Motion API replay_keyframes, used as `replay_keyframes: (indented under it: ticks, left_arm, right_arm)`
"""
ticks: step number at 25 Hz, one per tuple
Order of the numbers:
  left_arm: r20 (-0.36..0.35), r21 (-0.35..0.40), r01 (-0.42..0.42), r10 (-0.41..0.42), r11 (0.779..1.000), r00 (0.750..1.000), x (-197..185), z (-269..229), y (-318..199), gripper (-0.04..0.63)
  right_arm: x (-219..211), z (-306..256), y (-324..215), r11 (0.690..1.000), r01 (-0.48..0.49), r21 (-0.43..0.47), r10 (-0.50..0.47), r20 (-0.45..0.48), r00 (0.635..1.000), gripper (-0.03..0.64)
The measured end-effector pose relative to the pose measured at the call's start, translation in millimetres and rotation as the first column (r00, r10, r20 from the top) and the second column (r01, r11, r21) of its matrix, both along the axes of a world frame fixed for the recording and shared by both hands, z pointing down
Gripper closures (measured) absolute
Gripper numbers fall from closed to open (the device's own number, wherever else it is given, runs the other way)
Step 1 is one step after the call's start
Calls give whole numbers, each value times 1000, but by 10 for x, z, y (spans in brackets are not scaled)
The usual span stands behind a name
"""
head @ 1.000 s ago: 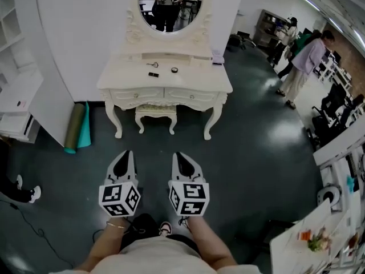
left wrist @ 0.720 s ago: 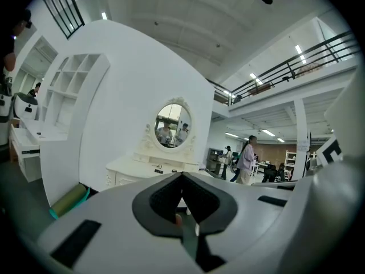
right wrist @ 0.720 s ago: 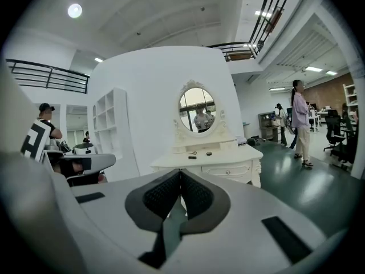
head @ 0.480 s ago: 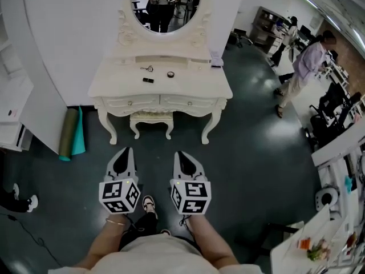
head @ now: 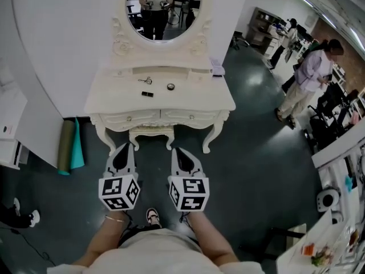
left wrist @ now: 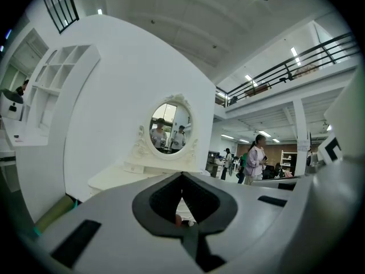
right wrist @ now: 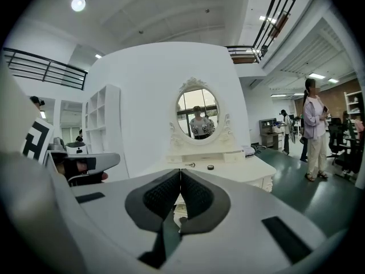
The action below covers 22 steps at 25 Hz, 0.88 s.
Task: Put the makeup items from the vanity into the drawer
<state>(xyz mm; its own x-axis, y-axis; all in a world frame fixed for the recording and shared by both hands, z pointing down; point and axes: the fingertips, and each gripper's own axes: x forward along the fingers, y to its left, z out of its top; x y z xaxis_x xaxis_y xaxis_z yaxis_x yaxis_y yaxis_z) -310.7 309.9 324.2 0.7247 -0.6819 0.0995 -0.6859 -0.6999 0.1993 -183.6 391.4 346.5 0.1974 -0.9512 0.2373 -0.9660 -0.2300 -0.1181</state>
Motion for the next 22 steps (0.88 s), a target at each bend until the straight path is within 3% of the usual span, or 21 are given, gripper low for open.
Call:
replay_keyframes:
  ticks: [9,22]
  left_arm:
    - [5,0,-48,48,999,999,208,4,-584,594]
    - [57,-45,-88,90,995,994,433,267,-952,594]
  right_arm:
    - [138,-12,-585,1000,-30,-1,30,0,1000,598]
    - [416,334,-870,994,-85,-71,89,59,994,598]
